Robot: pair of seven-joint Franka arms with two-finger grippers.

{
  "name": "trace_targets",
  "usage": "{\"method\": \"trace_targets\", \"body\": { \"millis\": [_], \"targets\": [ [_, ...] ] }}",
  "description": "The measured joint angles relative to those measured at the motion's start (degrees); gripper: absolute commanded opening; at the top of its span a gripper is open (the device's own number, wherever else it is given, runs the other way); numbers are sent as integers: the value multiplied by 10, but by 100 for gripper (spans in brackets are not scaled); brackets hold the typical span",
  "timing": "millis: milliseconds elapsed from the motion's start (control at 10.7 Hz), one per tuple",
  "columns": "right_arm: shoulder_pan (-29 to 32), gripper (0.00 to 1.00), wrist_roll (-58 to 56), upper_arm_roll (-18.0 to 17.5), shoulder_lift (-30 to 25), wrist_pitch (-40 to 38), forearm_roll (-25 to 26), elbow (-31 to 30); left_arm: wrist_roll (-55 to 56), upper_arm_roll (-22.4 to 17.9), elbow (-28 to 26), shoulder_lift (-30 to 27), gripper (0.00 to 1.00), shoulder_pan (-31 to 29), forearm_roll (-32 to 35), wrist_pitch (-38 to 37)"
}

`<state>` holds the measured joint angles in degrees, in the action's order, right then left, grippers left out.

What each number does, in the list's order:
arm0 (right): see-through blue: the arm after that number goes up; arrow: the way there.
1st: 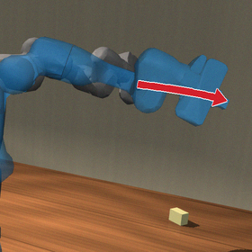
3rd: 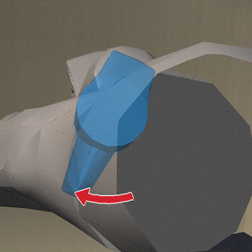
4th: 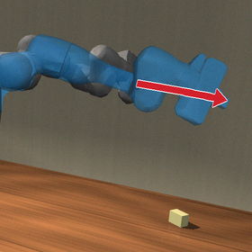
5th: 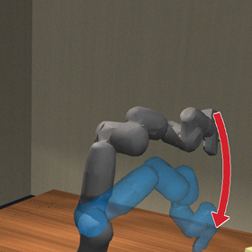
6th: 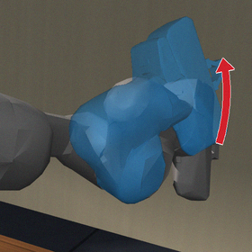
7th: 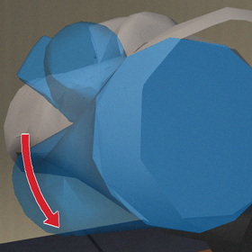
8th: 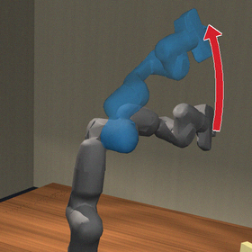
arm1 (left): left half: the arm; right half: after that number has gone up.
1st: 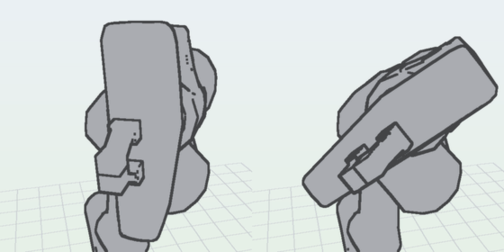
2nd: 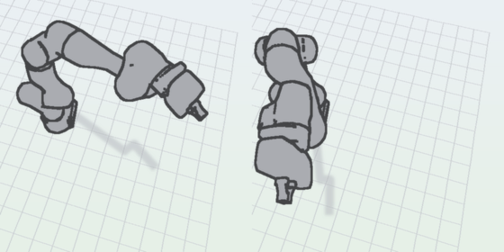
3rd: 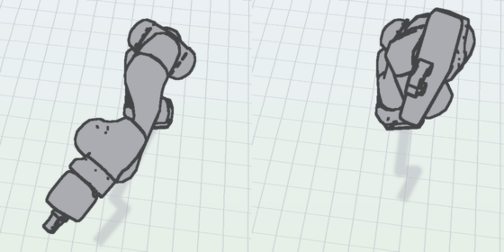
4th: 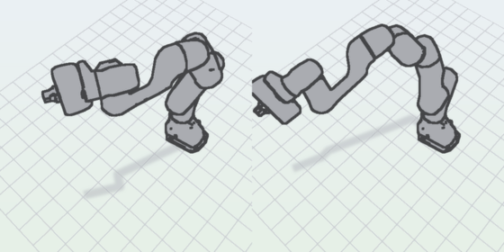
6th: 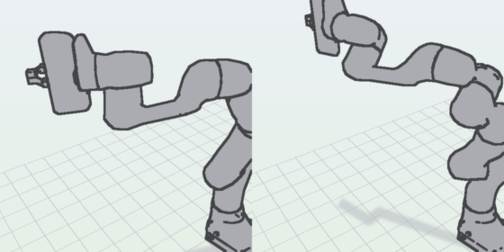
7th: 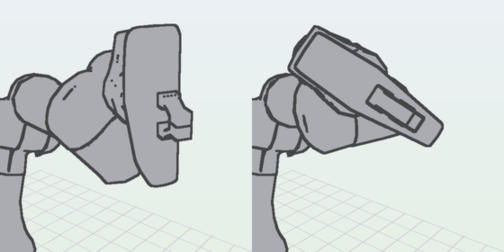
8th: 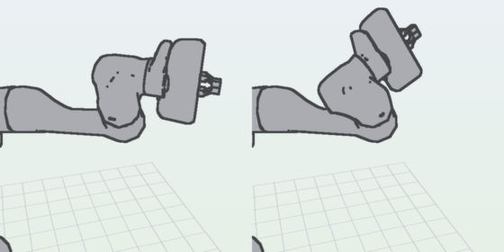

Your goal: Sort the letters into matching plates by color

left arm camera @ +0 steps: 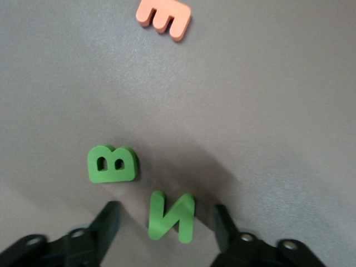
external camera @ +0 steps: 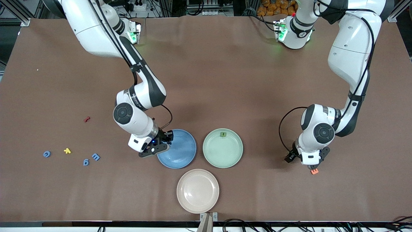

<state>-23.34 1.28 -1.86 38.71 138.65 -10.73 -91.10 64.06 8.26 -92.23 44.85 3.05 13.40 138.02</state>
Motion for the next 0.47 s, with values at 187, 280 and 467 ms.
{"method": "trace_targets", "body": {
  "millis": [187, 280, 467],
  "targets": [
    [-3, 100, 0, 1, 2, 0, 0, 6, 0, 0, 4, -2, 0, -1, 0, 0],
    [-3, 100, -1, 2, 2, 0, 0, 7, 0, 0, 5, -2, 0, -1, 0, 0],
    [-1, 100, -11, 7, 2, -1, 0, 11, 0, 0, 5, -3, 0, -1, 0, -1]
  ]
}}
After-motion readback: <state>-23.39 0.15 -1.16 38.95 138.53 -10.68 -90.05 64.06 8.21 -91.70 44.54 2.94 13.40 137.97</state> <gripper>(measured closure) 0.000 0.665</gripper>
